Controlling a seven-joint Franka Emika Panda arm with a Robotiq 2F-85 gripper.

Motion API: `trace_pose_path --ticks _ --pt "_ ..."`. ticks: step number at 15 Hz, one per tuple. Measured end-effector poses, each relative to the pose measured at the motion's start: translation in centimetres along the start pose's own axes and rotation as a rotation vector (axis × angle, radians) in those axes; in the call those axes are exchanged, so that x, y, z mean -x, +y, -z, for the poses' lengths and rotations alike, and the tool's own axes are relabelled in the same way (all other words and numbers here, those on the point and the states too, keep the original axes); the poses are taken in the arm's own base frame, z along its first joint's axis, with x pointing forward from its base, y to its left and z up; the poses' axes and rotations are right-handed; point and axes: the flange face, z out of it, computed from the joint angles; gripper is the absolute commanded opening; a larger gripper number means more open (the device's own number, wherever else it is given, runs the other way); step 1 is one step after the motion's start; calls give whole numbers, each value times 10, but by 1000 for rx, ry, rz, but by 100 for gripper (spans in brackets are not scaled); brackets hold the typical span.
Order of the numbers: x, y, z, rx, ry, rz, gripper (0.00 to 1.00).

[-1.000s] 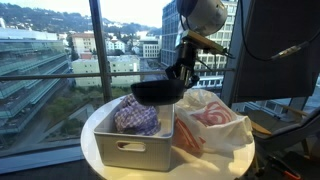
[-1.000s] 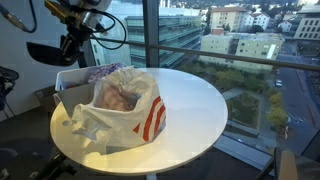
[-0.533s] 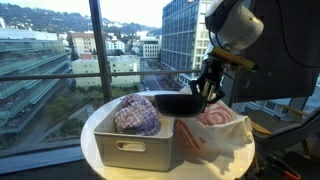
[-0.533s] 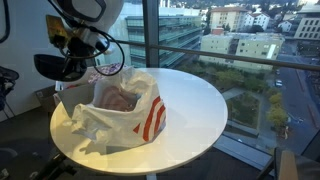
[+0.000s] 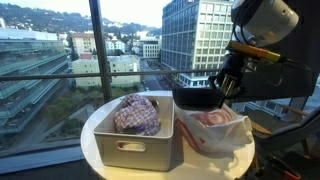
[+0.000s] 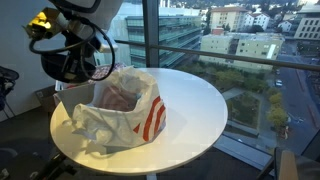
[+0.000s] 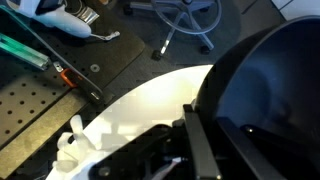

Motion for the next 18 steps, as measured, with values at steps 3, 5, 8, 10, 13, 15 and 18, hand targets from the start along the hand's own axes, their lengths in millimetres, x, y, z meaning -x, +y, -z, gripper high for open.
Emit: trace_pose_path --ticks 3,5,8,10,13,15,18 --pt "-4 13 2 19 2 -106 4" --pt "-8 22 1 44 -1 -190 4" --pt "-12 32 -1 80 -3 -306 4" --pt "-15 36 -1 94 5 -379 4" --pt "-21 40 -5 130 19 -494 4" --pt "-26 39 -9 160 39 -572 4" --pt "-31 29 -10 189 94 -657 4"
